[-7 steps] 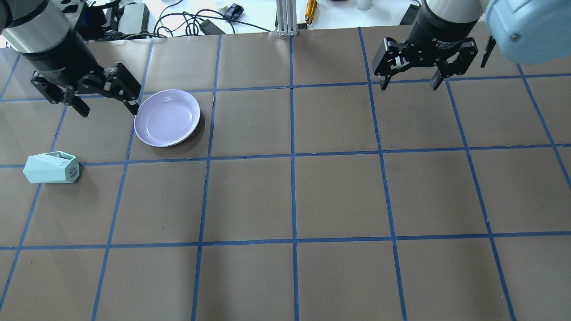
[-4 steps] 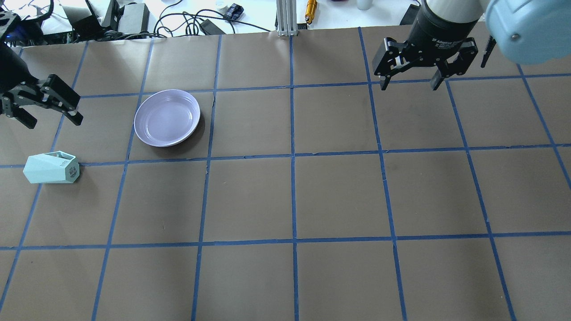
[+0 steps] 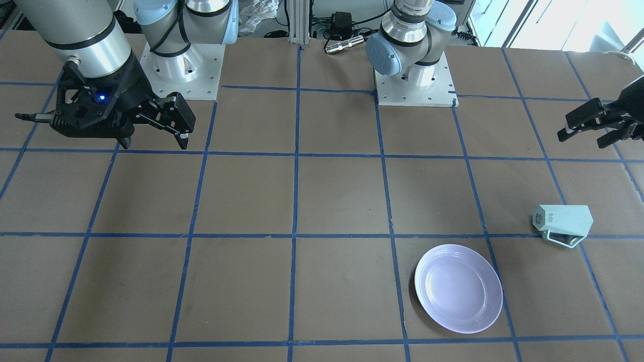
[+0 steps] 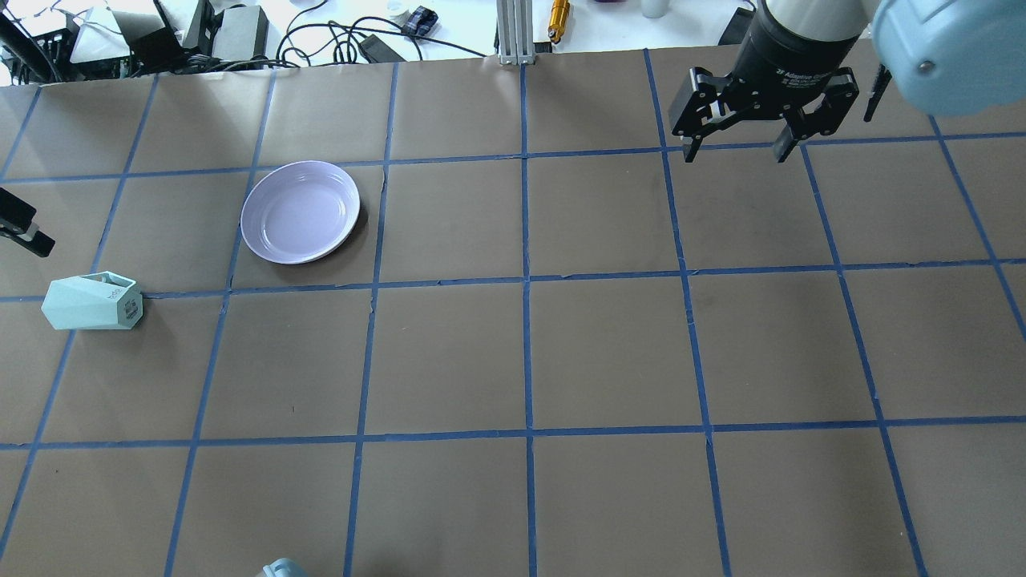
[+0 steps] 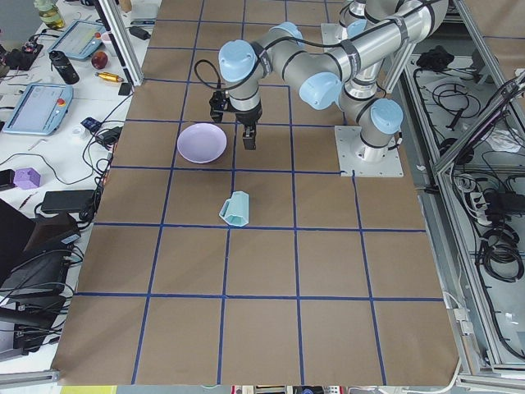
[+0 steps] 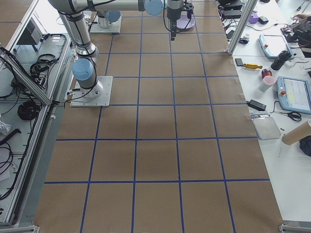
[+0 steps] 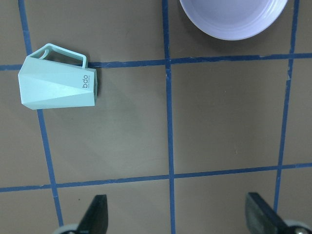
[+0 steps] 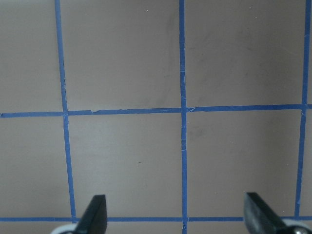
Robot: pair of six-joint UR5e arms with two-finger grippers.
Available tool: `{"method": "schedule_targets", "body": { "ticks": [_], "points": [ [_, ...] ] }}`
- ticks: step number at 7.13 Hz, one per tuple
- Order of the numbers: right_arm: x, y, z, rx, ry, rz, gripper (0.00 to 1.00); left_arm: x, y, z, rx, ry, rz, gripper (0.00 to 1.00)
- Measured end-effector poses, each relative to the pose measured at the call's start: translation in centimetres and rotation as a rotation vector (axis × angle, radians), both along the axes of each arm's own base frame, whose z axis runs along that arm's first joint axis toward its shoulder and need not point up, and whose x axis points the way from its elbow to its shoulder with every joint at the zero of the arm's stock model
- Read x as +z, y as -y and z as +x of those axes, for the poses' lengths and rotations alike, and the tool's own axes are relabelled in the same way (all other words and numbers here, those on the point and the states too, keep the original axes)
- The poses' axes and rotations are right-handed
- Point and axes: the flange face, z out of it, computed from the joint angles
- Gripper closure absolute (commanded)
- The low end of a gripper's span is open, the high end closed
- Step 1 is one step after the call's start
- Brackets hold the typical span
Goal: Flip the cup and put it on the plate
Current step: 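Lower the left gripper and grasp the mint mug by its rim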
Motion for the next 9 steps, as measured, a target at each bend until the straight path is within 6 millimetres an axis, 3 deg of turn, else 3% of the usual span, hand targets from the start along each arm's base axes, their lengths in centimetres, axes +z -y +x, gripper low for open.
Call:
{"method": "schedule_targets", "body": {
  "ticks": [4,7,9],
  "points": [
    [0.0,0.0,0.0,0.000,0.000,0.000,0.00,-8.0,0.1,11.1,0.010,-0.120,-0.028,0.00],
    [0.0,0.0,0.0,0.000,0.000,0.000,0.00,-13.2,2.8,17.4,-0.023,-0.187,-0.044,0.02],
    [0.0,0.0,0.0,0.000,0.000,0.000,0.00,-18.2,3.6,20.1,-0.004,-0.291,-0.043,0.02]
  ]
}}
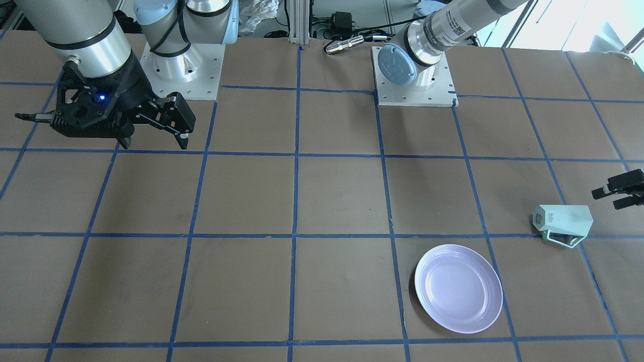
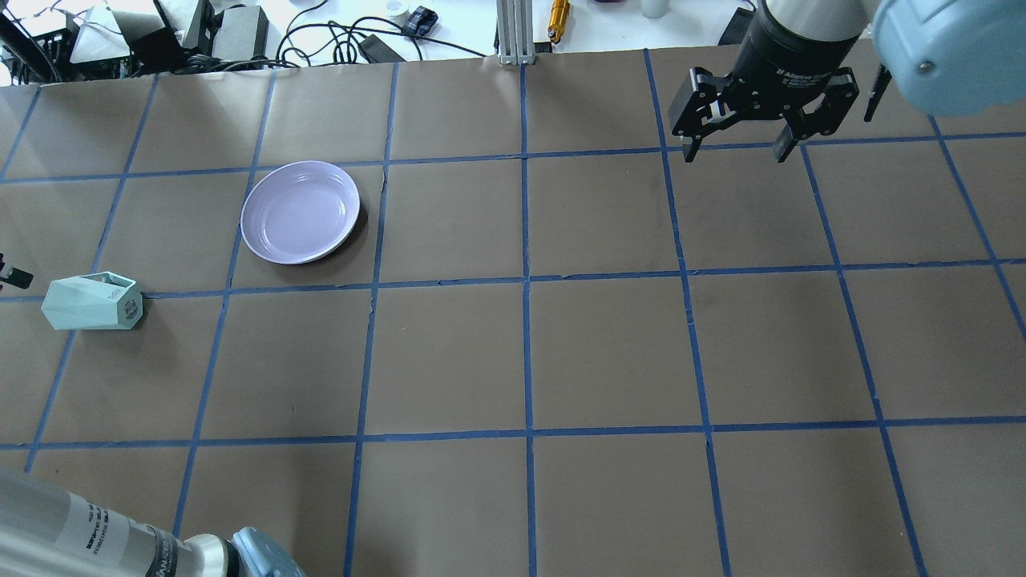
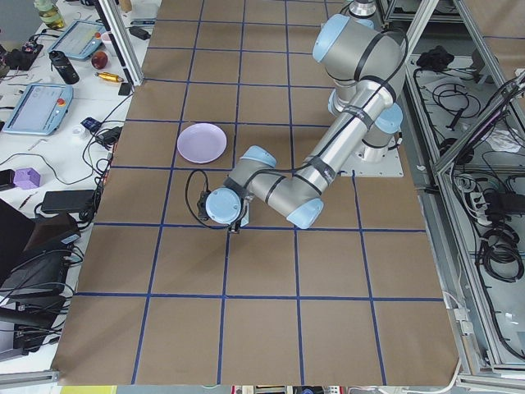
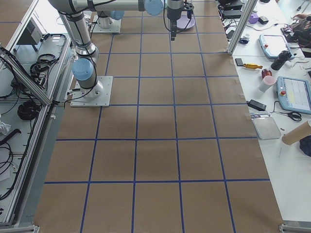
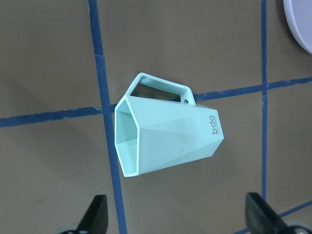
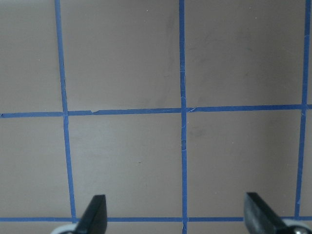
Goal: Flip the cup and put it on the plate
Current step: 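Lower the left gripper and grasp the mint mug by its rim, then lift the mint mug with the left gripper and rotate it upright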
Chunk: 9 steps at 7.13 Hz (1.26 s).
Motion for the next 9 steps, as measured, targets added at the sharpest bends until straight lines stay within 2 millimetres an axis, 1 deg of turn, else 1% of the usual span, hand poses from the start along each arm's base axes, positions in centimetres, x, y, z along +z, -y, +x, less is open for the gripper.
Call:
{"method": "schedule_targets", "body": {
  "ticks": [1,2,3,5,6,7,8,9],
  "points": [
    [0.0,0.0,0.0,0.000,0.000,0.000,0.00,-2.1,-0.1,0.7,0.015,-0.047,0.008,0.02],
    [0.0,0.0,0.0,0.000,0.000,0.000,0.00,-3.8,-0.3,1.1,0.029,-0.097,0.016,0.02],
    [0.0,0.0,0.0,0.000,0.000,0.000,0.00,-4.5,-0.4,1.2,0.042,-0.155,0.031,0.02],
    [0.0,0.0,0.0,0.000,0.000,0.000,0.00,-4.6,0.2,2.0,0.026,-0.249,0.049,0.01],
    [0.0,0.0,0.0,0.000,0.000,0.000,0.00,-5.5,0.7,2.5,0.008,-0.277,0.048,0.01],
    [0.0,0.0,0.0,0.000,0.000,0.000,0.00,-6.8,0.9,2.7,-0.006,-0.317,0.044,0.01],
    [0.0,0.0,0.0,0.000,0.000,0.000,0.00,-7.9,1.0,2.4,-0.015,-0.368,0.043,0.00],
    [0.0,0.0,0.0,0.000,0.000,0.000,0.00,-8.4,0.8,1.9,-0.023,-0.415,0.049,0.00]
  ]
}}
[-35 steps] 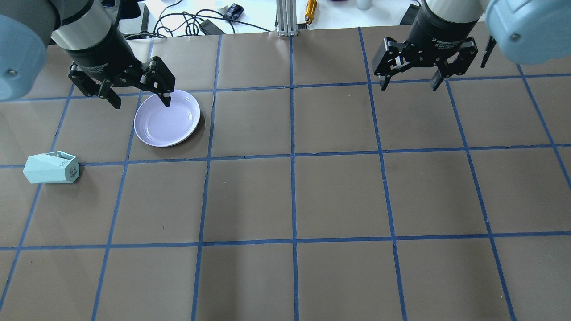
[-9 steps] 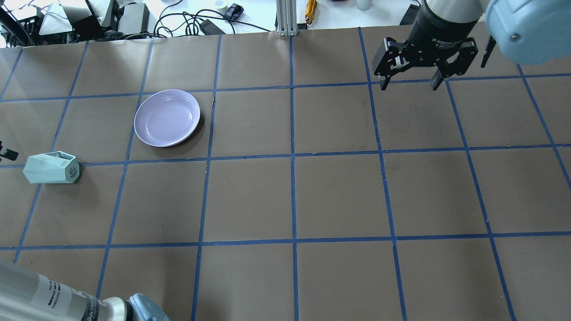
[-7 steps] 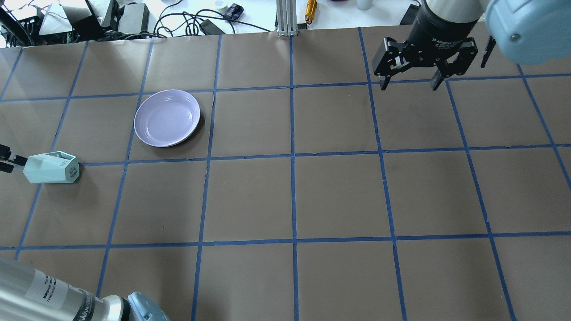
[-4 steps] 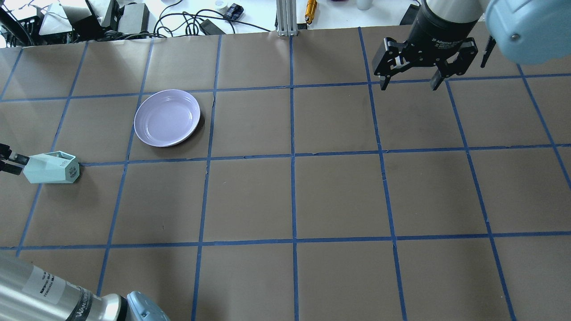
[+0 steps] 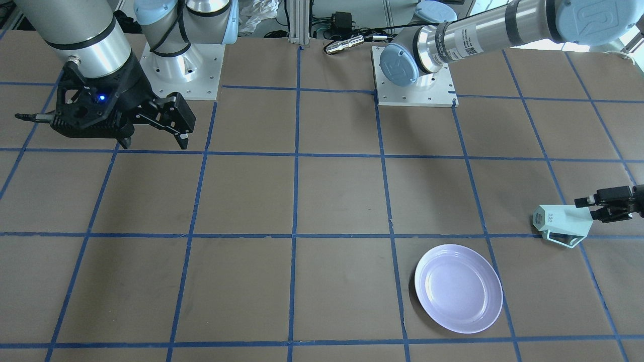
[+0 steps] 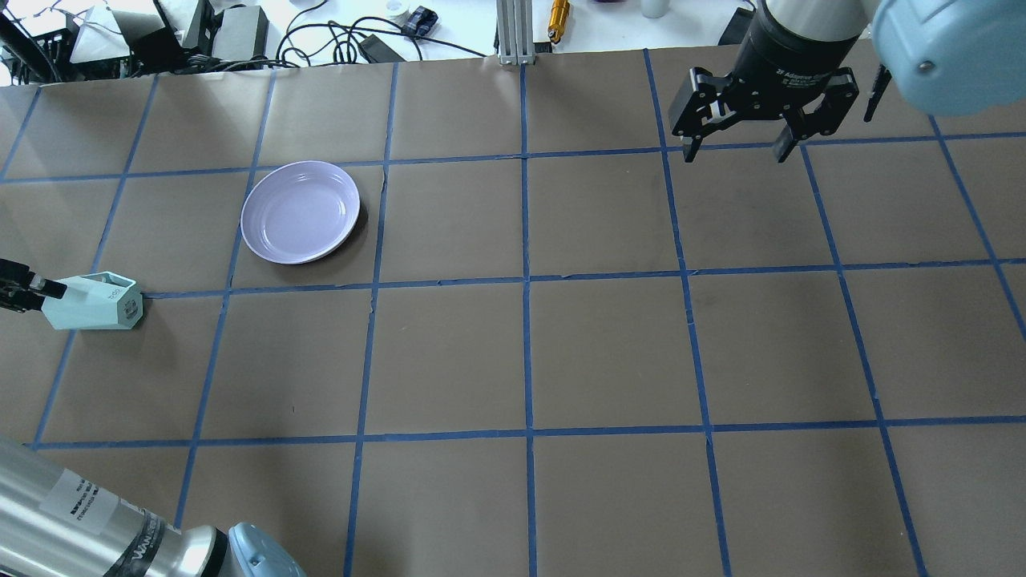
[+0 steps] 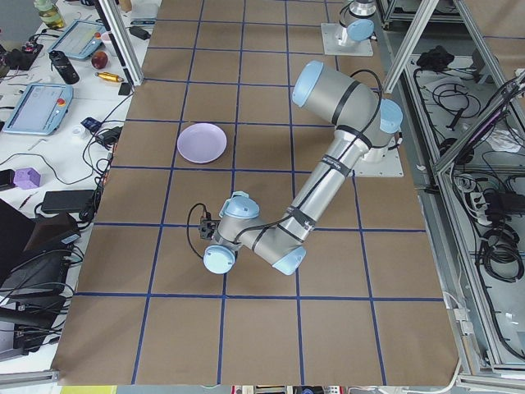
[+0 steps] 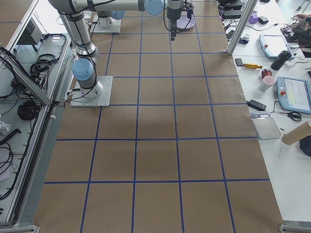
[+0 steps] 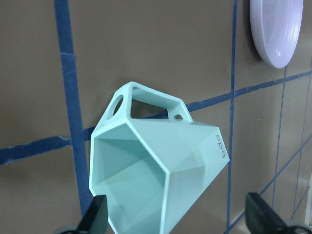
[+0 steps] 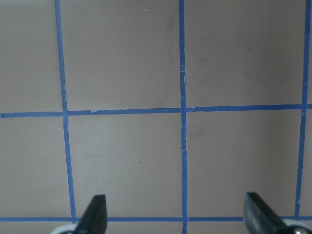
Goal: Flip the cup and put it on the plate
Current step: 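Lift the mint mug with the left gripper and rotate it upright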
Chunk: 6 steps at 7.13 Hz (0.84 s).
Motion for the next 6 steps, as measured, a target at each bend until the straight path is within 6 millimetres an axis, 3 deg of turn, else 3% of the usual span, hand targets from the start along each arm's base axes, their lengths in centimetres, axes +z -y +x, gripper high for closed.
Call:
{"method": "schedule_targets", "body": {
  "ticks": [2,3,4,5,6],
  "points": [
    [0.0,0.0,0.0,0.000,0.000,0.000,0.00,-0.6,-0.2,-0.8,-0.015,-0.060,0.006,0.02],
    [0.0,0.0,0.0,0.000,0.000,0.000,0.00,-1.0,-0.2,-0.9,-0.023,-0.074,0.003,0.13],
    [0.0,0.0,0.0,0.000,0.000,0.000,0.00,-1.3,-0.1,-1.1,-0.026,-0.083,-0.005,0.40],
    [0.0,0.0,0.0,0.000,0.000,0.000,0.00,-1.4,0.0,-1.1,-0.026,-0.088,-0.014,0.55],
    [0.0,0.0,0.0,0.000,0.000,0.000,0.00,-1.4,0.1,-1.1,-0.028,-0.090,-0.022,0.57]
  ]
}}
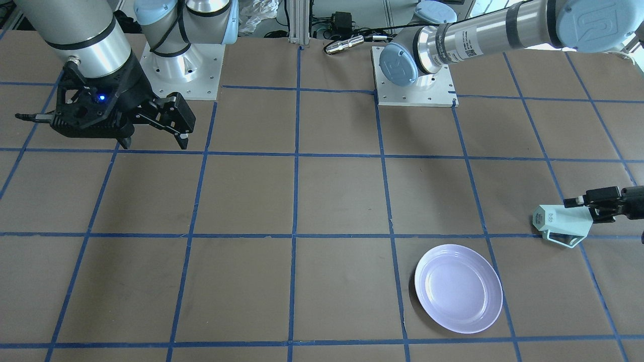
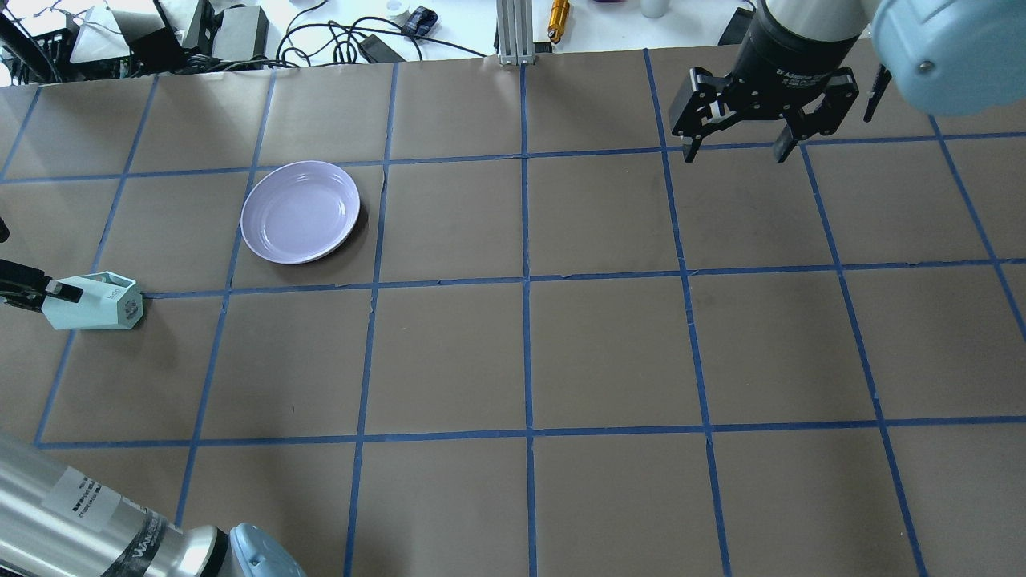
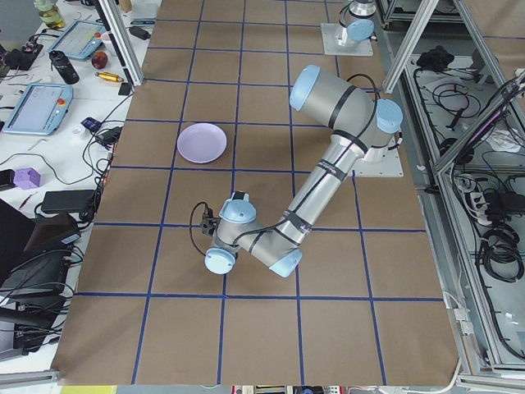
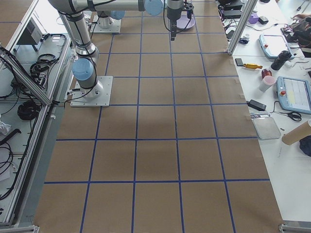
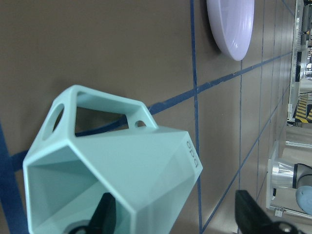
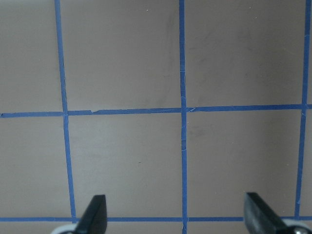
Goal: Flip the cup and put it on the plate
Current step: 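Lift the mint mug with the left gripper and rotate it upright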
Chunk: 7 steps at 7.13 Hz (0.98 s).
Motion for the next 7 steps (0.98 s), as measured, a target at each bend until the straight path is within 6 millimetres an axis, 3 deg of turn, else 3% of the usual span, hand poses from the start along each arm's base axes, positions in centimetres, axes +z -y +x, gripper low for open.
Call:
{"method": "schedule_targets", "body": {
  "ticks": [1,3,5,6,7],
  "points": [
    [0.0,0.0,0.0,0.000,0.000,0.000,0.00,0.2,0.0,0.0,0.000,0.000,-0.005,0.65],
    [0.0,0.0,0.0,0.000,0.000,0.000,0.00,0.7,0.1,-0.1,0.003,0.002,-0.017,0.70],
    [0.0,0.0,0.0,0.000,0.000,0.000,0.00,1.6,0.2,-0.2,0.005,0.002,-0.029,0.83],
    [0.0,0.0,0.0,0.000,0.000,0.000,0.00,2.3,0.1,-0.3,0.005,0.004,-0.033,1.00],
    [0.0,0.0,0.0,0.000,0.000,0.000,0.00,3.2,0.1,-0.5,0.003,0.007,-0.038,1.00]
  ]
}}
